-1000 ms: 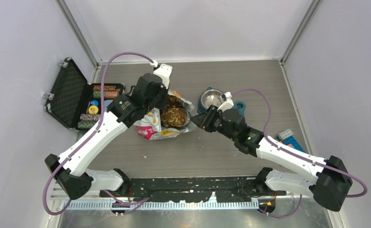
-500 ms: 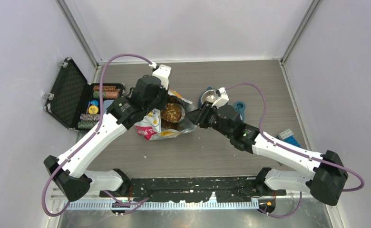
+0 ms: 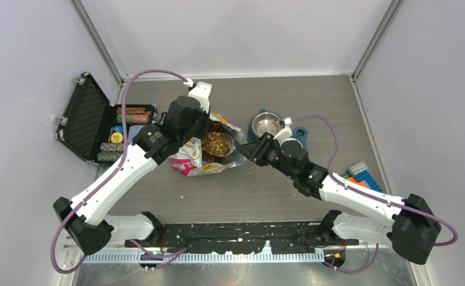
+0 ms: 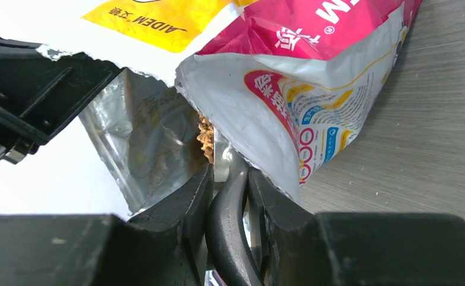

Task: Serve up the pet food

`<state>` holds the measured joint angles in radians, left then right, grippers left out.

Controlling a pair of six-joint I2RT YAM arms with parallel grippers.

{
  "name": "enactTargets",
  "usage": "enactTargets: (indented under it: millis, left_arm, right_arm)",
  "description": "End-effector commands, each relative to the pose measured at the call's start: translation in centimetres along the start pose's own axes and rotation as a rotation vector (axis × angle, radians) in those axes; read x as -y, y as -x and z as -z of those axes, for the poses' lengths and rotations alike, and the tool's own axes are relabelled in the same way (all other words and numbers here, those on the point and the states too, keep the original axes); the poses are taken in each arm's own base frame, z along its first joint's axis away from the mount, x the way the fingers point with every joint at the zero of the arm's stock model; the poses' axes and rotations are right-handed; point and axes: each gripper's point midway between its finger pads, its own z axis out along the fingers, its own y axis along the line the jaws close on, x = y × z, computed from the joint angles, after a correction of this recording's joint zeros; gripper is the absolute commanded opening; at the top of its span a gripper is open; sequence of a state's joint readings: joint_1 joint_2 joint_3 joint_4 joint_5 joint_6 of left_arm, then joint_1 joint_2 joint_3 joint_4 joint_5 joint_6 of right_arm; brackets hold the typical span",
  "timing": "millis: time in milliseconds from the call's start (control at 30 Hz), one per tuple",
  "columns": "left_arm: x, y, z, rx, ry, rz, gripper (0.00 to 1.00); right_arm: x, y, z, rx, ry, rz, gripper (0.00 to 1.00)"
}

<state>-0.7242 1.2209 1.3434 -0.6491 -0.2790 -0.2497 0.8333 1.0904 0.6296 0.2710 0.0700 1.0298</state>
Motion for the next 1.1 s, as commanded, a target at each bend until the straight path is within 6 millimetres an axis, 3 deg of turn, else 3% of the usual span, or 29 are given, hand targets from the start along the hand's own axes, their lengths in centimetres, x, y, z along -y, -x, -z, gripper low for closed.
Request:
enactTargets:
  millis: [0, 167, 333, 367, 467, 533, 633, 733, 833, 933, 1033, 1067]
  left_arm:
    - [1.4, 6.4, 3.0, 0.251, -0.093, 0.103, 0.00]
    - [1.6, 6.5, 3.3, 0.254, -0.107, 0.103, 0.00]
    - [1.7, 6.3, 3.3, 0.249, -0.115, 0.102, 0.00]
    - [1.7, 6.3, 3.3, 0.249, -0.116, 0.102, 0.00]
    - [1.6, 6.5, 3.3, 0.251, -0.108, 0.097, 0.00]
    - [1.6, 6.4, 3.3, 0.253, -0.108, 0.101, 0.00]
    - [1.6, 6.2, 3.3, 0.245, -0.112, 0.099, 0.00]
    - [1.6, 6.3, 3.3, 0.250, -0.111, 0.103, 0.00]
    - [2.0, 6.4, 3.2, 0.243, -0.127, 0.100, 0.00]
    - [2.0, 6.5, 3.1, 0.249, -0.124, 0.105, 0.00]
    - [2.2, 6.4, 3.1, 0.243, -0.136, 0.101, 0.00]
    - [2.0, 6.4, 3.1, 0.240, -0.127, 0.099, 0.00]
  right_arm:
    - [-5.0, 3.6, 1.6, 0.145, 0.223, -0.152, 0.05]
    - [-5.5, 3.2, 2.0, 0.130, 0.319, -0.240, 0.05]
    - [-3.9, 4.0, 3.0, 0.215, 0.305, -0.257, 0.05]
    - [-4.9, 4.4, 3.4, 0.228, 0.360, -0.265, 0.05]
    - [-5.0, 3.5, 3.6, 0.173, 0.395, -0.267, 0.05]
    - [-4.6, 3.9, 3.4, 0.199, 0.375, -0.243, 0.05]
    - [-6.0, 4.0, 3.9, 0.201, 0.452, -0.244, 0.05]
    - [-4.1, 4.3, 3.6, 0.239, 0.380, -0.265, 0.05]
    - [-5.2, 3.7, 3.5, 0.202, 0.421, -0.246, 0.05]
    - [-2.9, 4.3, 3.6, 0.268, 0.355, -0.281, 0.05]
    - [-4.7, 3.8, 3.3, 0.212, 0.396, -0.230, 0.05]
    - [-4.3, 3.3, 3.2, 0.186, 0.378, -0.227, 0.05]
